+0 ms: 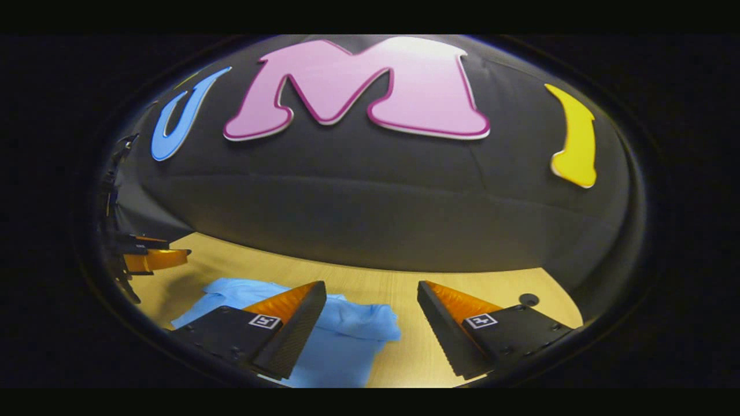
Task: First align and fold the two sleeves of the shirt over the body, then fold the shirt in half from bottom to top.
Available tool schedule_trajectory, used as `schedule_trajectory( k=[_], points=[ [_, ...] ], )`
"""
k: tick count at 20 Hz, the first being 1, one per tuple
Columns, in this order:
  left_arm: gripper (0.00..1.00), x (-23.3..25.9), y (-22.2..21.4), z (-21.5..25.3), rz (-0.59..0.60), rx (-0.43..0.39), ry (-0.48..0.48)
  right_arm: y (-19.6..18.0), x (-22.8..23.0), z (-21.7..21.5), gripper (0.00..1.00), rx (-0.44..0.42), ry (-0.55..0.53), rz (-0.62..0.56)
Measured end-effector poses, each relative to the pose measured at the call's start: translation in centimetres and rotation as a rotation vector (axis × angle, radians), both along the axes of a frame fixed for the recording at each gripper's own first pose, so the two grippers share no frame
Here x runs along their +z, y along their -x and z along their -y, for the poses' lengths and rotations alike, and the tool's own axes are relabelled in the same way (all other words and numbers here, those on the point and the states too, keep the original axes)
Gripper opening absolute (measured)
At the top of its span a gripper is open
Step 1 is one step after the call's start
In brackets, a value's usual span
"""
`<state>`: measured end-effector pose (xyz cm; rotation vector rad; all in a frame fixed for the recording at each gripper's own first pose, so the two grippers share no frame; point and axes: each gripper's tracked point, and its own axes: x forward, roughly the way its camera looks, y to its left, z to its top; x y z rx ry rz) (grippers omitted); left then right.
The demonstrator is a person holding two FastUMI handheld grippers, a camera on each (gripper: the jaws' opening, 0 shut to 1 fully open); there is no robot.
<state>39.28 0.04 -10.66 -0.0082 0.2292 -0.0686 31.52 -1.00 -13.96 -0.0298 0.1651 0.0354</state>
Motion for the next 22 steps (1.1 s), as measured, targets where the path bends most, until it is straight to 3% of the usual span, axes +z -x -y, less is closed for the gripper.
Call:
schedule_trajectory(
  k=[5,11,14,17,19,22],
  points=[
    [0.97,7.8,12.2,1.4,0.177,-0.054,-0.071,12.1,6.5,1.3,0.97,-0.020,0.045,0.090],
    [0.95,15.2,30.5,5.3,0.347,-0.174,-0.020,29.0,16.0,0.5,0.97,-0.054,-0.049,0.274],
    [0.95,16.5,39.6,6.4,0.389,-0.176,0.050,36.4,17.3,0.4,0.97,-0.047,-0.064,0.288],
    [0.95,15.5,47.5,6.1,0.390,-0.154,0.053,42.7,17.6,1.9,0.97,-0.082,-0.096,0.300],
    [0.92,14.1,51.7,5.5,0.378,-0.149,0.046,46.3,17.6,2.4,0.97,-0.085,-0.096,0.309],
    [0.95,12.6,56.3,4.0,0.378,-0.095,0.066,50.9,16.6,3.4,0.97,-0.109,-0.101,0.310]
  ],
)
